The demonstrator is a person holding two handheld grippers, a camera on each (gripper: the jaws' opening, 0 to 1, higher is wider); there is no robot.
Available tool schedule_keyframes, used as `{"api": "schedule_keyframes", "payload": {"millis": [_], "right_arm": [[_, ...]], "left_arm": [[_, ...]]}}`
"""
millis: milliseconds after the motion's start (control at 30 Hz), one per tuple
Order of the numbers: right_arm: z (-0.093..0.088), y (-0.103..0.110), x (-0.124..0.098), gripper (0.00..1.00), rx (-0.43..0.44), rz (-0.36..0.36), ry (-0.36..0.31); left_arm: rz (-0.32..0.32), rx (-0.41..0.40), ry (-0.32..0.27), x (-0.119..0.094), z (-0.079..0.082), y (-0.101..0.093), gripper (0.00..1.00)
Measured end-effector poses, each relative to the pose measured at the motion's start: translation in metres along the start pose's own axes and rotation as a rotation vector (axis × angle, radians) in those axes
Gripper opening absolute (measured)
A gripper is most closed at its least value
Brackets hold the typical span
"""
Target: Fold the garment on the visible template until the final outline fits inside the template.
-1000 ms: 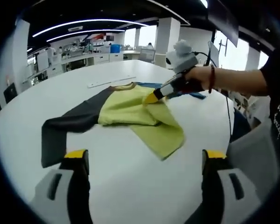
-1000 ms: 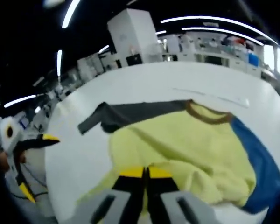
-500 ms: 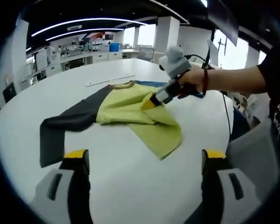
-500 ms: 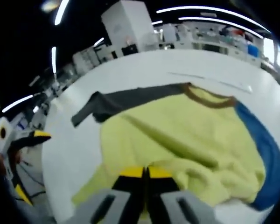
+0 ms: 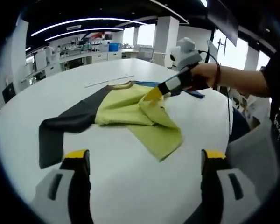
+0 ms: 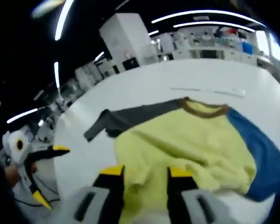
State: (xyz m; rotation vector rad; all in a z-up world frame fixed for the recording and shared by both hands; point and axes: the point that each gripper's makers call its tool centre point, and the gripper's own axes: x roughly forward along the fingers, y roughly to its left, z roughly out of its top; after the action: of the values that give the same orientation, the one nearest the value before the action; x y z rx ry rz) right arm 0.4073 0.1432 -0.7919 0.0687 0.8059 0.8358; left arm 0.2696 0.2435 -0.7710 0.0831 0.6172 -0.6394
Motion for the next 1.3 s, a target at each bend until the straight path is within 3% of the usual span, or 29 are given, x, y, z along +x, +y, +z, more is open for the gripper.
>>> {"api": "schedule_keyframes", "payload": {"millis": [233, 467, 800, 1033, 1300], "right_arm": [[-0.006, -0.010, -0.027, 0.39, 0.029, -0.021, -0.032], [-0.030, -0.020, -0.041, 0.39, 0.034, -0.051, -0.010], [-0.047, -0.024, -0.035, 0.33, 0.044, -0.045, -0.017], [-0.059, -0.022, -0.023, 0.26, 0.032, -0.056, -0.020], [-0.061, -0.026, -0.014, 0.17, 0.051, -0.069, -0.049]], "left_arm": [[0.014, -0.013, -0.022, 0.005, 0.008, 0.002, 0.94], [0.048, -0.043, -0.020, 0.017, 0.008, 0.012, 0.86], [0.087, -0.126, -0.046, 0.033, 0.007, 0.019, 0.72], [0.094, -0.145, -0.006, 0.053, -0.009, 0.013, 0.62], [0.116, -0.135, 0.045, 0.065, -0.026, 0.003, 0.48]]}}
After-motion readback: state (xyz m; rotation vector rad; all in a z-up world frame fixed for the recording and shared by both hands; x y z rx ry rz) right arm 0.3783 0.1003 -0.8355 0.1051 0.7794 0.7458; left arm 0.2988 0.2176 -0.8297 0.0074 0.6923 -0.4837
